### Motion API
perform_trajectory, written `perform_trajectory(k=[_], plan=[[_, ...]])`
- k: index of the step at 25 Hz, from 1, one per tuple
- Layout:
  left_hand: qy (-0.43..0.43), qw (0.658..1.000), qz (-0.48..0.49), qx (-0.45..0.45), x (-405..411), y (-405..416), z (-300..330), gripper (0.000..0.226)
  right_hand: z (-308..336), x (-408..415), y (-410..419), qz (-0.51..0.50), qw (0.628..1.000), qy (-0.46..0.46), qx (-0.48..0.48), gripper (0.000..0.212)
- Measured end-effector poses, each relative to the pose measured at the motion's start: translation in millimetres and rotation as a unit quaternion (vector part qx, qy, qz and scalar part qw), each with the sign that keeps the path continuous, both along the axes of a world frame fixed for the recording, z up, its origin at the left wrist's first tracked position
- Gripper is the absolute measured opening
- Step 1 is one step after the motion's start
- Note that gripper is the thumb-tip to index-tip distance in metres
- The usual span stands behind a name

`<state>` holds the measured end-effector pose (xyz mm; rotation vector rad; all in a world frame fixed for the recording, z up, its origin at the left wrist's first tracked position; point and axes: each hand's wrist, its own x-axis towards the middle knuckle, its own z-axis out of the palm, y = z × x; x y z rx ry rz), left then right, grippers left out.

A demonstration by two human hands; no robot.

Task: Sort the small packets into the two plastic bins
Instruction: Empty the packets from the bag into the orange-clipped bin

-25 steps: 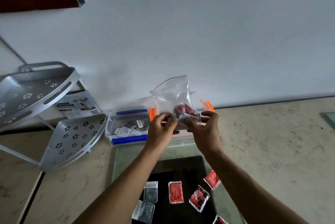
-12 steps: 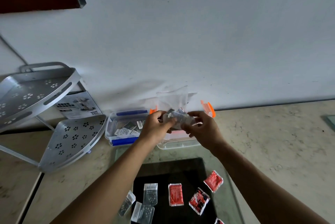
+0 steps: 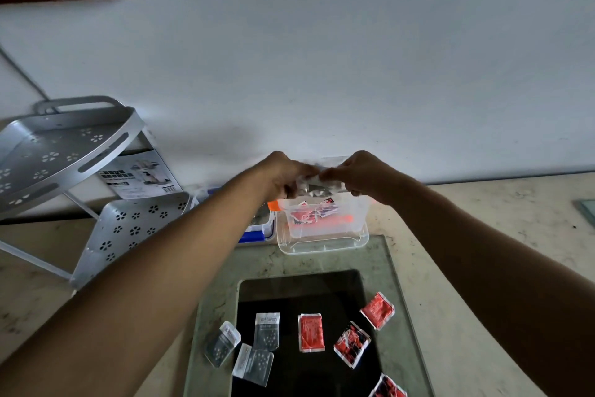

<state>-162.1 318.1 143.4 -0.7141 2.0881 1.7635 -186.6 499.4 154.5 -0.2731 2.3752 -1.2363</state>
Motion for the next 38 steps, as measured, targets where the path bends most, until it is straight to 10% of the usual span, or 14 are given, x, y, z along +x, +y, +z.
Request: perform_trajectory(k=[8, 13, 16, 33, 38], plan=[[-0.079, 0.996, -0.021, 0.043, -19, -1, 11, 0.012, -2, -16, -6, 0.096, 0.987, 0.07, 0.105, 0.038], [-0.075, 0.995, -0.063, 0.014, -24, -2, 17, 0.019, 4, -21, -9, 0.119, 0.984, 0.084, 0.107, 0.076], [-0.053, 0.997, -0.057, 0.007, -26, 2, 20, 0.025, 6, -27, -17, 0.161, 0.979, 0.082, 0.09, 0.049], [0.126, 0.974, -0.184, -0.04, -31, -1, 11, 0.054, -5, -54, -22, 0.083, 0.979, 0.02, 0.184, 0.051], [0.101, 0.982, -0.155, 0.039, -28, -4, 1, 0.021, 3, -57, -4, 0.111, 0.988, -0.006, 0.107, 0.055]])
